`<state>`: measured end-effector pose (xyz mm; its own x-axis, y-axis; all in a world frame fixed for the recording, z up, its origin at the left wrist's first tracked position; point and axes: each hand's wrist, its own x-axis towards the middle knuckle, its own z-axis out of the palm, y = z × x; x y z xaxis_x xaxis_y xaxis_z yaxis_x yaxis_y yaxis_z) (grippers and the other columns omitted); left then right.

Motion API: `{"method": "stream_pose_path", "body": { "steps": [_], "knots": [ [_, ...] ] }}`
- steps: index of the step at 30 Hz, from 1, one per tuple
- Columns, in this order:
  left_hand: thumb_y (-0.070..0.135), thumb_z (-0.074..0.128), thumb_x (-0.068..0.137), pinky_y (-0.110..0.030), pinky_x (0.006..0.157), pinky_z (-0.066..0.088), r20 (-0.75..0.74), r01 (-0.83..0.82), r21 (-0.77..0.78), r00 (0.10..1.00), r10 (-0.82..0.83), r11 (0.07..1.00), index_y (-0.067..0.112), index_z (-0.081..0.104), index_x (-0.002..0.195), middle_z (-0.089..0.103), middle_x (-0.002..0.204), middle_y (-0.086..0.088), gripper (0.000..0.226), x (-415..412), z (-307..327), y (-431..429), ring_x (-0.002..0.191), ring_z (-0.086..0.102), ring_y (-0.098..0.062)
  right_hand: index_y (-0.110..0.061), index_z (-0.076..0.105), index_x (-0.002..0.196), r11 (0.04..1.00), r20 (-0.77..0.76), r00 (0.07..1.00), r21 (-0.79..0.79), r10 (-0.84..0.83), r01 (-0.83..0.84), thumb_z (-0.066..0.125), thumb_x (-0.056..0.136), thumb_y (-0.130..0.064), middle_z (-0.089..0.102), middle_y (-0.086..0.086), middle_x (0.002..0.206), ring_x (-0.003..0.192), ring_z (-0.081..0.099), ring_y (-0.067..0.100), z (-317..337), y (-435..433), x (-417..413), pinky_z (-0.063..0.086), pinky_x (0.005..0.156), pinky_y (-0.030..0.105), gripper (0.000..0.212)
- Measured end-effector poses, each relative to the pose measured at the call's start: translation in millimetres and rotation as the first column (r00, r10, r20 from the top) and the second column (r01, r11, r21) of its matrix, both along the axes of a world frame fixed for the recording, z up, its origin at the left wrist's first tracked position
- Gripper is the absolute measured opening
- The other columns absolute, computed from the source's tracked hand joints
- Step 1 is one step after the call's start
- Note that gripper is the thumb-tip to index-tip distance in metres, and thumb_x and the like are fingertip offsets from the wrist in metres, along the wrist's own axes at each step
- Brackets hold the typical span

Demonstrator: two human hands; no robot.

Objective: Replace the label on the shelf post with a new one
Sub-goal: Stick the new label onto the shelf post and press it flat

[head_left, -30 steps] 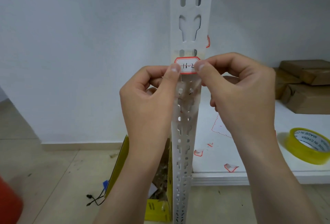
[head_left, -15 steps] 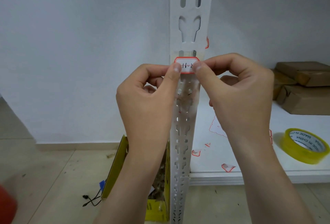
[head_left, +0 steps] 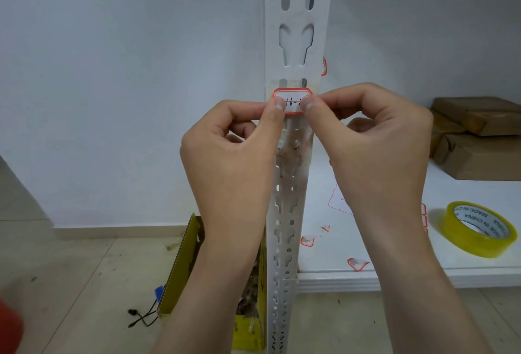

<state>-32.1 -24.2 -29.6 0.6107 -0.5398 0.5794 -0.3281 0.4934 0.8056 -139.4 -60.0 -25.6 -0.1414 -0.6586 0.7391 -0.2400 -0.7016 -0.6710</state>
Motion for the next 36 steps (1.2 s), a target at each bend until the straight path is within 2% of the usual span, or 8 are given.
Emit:
{"method": "stream_pose_path", "body": {
  "steps": [6, 10, 14, 19, 22, 28, 31, 36],
  "knots": [
    [0.029, 0.08, 0.089, -0.019, 0.052, 0.05, -0.001, -0.007, -0.004, 1.0, 0.007, 1.0, 0.03, 0.074, 0.076, 0.064, 0.068, -0.012, 0.015, 1.3, -0.4, -0.9, 0.058, 0.055, -0.024, -0.032, 0.074, 0.077, 1.0, 0.009, 1.0, 0.005, 0.004, -0.004, 0.081, 0.088, -0.03, 0.069, -0.005, 0.064, 0.047, 0.05, 0.006, 0.1, -0.3, 0.4, 0.034, 0.051, 0.008, 0.013],
    [0.03, 0.08, 0.088, -0.017, 0.051, 0.047, -0.007, -0.008, 0.005, 1.0, 0.008, 1.0, 0.03, 0.073, 0.072, 0.063, 0.067, -0.014, 0.017, 2.1, 0.0, -1.7, 0.055, 0.05, -0.01, -0.033, 0.073, 0.076, 1.0, 0.005, 1.0, 0.001, -0.004, 0.004, 0.081, 0.088, -0.031, 0.068, -0.006, 0.063, 0.049, 0.052, 0.007, 0.4, -0.8, 1.0, 0.035, 0.052, 0.008, 0.014],
    [0.029, 0.081, 0.088, -0.017, 0.051, 0.046, -0.012, -0.007, 0.012, 1.0, 0.007, 1.0, 0.029, 0.074, 0.072, 0.062, 0.067, -0.014, 0.017, 3.3, 1.4, -1.5, 0.055, 0.05, -0.01, -0.033, 0.073, 0.076, 1.0, 0.009, 1.0, 0.009, -0.003, 0.003, 0.081, 0.088, -0.031, 0.067, -0.006, 0.062, 0.048, 0.051, 0.007, 0.5, -0.5, 1.6, 0.033, 0.051, 0.006, 0.015],
    [0.031, 0.081, 0.088, -0.016, 0.051, 0.046, -0.005, -0.012, 0.023, 1.0, 0.012, 1.0, 0.029, 0.076, 0.074, 0.067, 0.071, -0.018, 0.015, 4.0, 1.5, -0.2, 0.062, 0.056, -0.026, -0.033, 0.073, 0.075, 1.0, 0.024, 1.0, 0.009, 0.0, -0.001, 0.082, 0.088, -0.031, 0.066, -0.002, 0.061, 0.051, 0.051, 0.009, -0.4, 0.5, 2.6, 0.037, 0.052, 0.011, 0.015],
    [0.033, 0.081, 0.086, -0.015, 0.052, 0.045, -0.004, -0.02, 0.034, 1.0, 0.02, 0.999, 0.029, 0.076, 0.073, 0.068, 0.072, -0.017, 0.015, 4.3, 1.1, -0.4, 0.063, 0.056, -0.026, -0.033, 0.073, 0.075, 1.0, 0.018, 1.0, 0.014, -0.015, 0.015, 0.082, 0.088, -0.032, 0.067, -0.002, 0.062, 0.052, 0.052, 0.008, -0.1, 0.3, 2.5, 0.038, 0.052, 0.01, 0.016],
    [0.047, 0.082, 0.081, -0.008, 0.048, 0.04, -0.015, -0.061, 0.07, 0.998, 0.062, 0.996, 0.029, 0.076, 0.071, 0.068, 0.063, 0.001, 0.022, 9.2, 0.9, 0.6, 0.052, 0.052, -0.001, -0.032, 0.068, 0.068, 0.997, 0.054, 0.999, 0.071, -0.002, -0.002, 0.084, 0.085, -0.038, 0.066, -0.001, 0.063, 0.049, 0.048, 0.006, -1.5, -2.9, 0.8, 0.036, 0.051, 0.009, 0.024],
    [0.048, 0.083, 0.08, -0.006, 0.049, 0.041, -0.026, -0.069, 0.08, 0.997, 0.071, 0.994, 0.027, 0.073, 0.071, 0.061, 0.056, 0.009, 0.025, 10.4, 1.8, 0.5, 0.051, 0.052, 0.002, -0.03, 0.07, 0.073, 0.995, 0.068, 0.997, 0.093, 0.024, -0.03, 0.084, 0.086, -0.036, 0.065, -0.002, 0.065, 0.048, 0.047, 0.007, -2.2, -4.3, 0.7, 0.036, 0.05, 0.011, 0.02],
    [0.043, 0.08, 0.086, -0.001, 0.062, 0.044, -0.001, -0.027, 0.074, 1.0, 0.028, 0.997, 0.028, 0.078, 0.1, 0.06, 0.067, 0.006, 0.021, 11.6, -0.6, -1.2, 0.063, 0.058, 0.007, -0.027, 0.073, 0.101, 0.985, 0.096, 0.993, 0.155, 0.061, -0.076, 0.081, 0.089, -0.037, 0.067, -0.01, 0.077, 0.051, 0.056, 0.008, -1.0, -5.1, 2.3, 0.047, 0.048, 0.017, 0.018]
  ]
}}
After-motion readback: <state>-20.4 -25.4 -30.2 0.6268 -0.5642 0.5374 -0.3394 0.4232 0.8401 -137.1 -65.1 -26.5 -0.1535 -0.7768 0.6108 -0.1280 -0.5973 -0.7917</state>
